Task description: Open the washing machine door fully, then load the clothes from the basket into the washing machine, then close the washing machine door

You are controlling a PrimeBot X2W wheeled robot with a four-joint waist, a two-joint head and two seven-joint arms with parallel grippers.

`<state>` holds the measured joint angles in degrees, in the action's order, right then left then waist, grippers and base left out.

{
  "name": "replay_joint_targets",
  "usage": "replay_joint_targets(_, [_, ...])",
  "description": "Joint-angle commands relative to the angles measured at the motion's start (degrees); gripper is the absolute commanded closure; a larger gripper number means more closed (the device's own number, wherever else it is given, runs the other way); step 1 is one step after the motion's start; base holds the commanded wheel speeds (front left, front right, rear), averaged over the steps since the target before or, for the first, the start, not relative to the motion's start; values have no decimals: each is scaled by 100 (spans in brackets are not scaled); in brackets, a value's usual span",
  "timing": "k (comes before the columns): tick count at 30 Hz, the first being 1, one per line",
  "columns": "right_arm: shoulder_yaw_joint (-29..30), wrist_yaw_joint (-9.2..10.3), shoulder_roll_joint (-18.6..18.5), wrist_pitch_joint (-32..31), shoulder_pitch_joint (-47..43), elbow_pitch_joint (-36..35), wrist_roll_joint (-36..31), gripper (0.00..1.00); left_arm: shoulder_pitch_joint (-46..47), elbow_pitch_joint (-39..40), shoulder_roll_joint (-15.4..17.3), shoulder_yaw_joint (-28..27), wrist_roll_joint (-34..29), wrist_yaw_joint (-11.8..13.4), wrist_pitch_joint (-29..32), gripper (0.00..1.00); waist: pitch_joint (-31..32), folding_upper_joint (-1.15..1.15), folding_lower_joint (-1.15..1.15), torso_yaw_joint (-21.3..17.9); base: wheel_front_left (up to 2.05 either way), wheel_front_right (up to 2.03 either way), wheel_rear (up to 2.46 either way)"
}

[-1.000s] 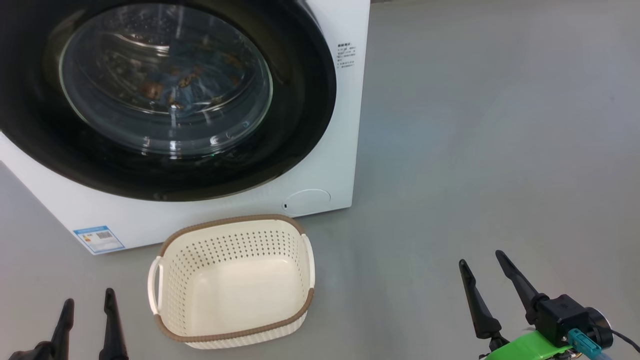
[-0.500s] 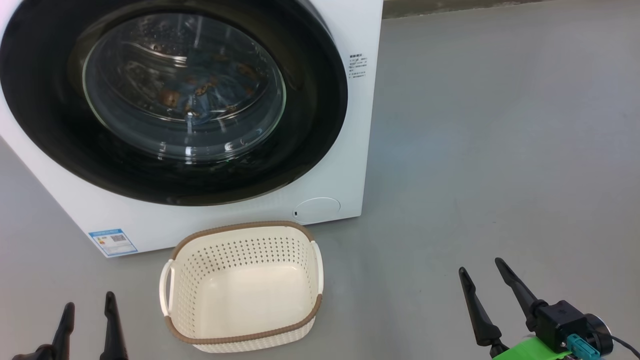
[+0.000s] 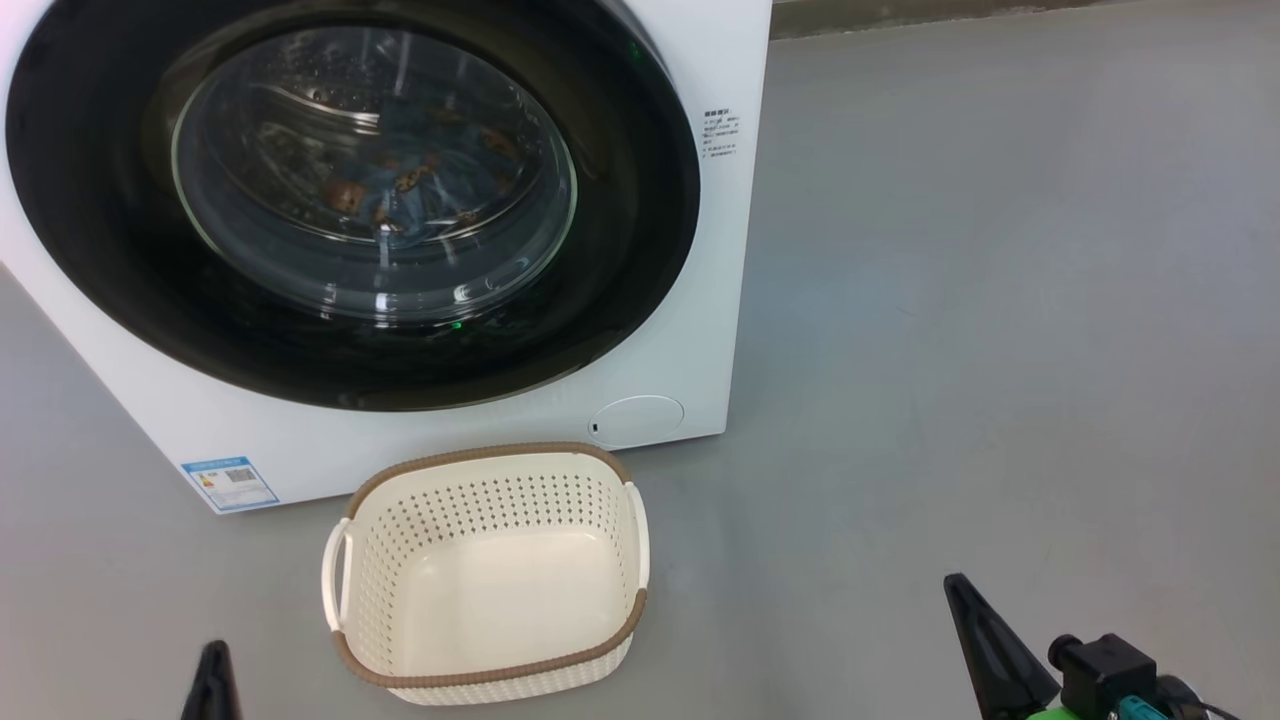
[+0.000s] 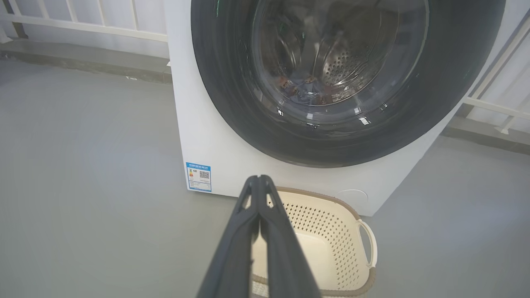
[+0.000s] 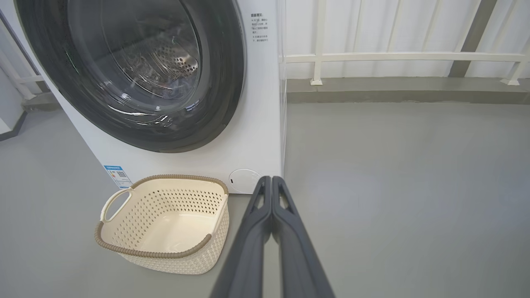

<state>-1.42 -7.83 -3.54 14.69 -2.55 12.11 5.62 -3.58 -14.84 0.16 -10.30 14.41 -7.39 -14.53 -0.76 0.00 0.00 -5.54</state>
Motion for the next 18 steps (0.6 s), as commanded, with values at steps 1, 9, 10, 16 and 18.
replay_joint_targets(1, [-6, 1, -5, -24, 50, -104, 158, 100, 70, 70, 53, -35, 137, 0, 57, 100, 0, 0, 1, 4, 0, 0, 0])
replay_joint_targets(9, [5, 3, -39, -124, 96, -87, 755, 100, 118, 77, 67, 4, 638, -1, 187, 100, 11, 0, 2, 46, 0, 0, 0])
replay_joint_targets(10, [6, 3, -42, -137, 105, -83, 829, 100, 126, 77, 69, 9, 700, -1, 202, 100, 8, 0, 1, 50, 0, 0, 0])
replay_joint_targets(16, [16, 5, -60, -216, 151, -66, 1270, 100, 171, 81, 79, 35, 1074, -1, 295, 100, 9, 0, 0, 77, 0, 0, 0])
replay_joint_targets(18, [20, 5, -66, -243, 164, -61, 1416, 100, 185, 81, 83, 42, 1199, -2, 328, 100, 9, 0, 0, 86, 0, 0, 0])
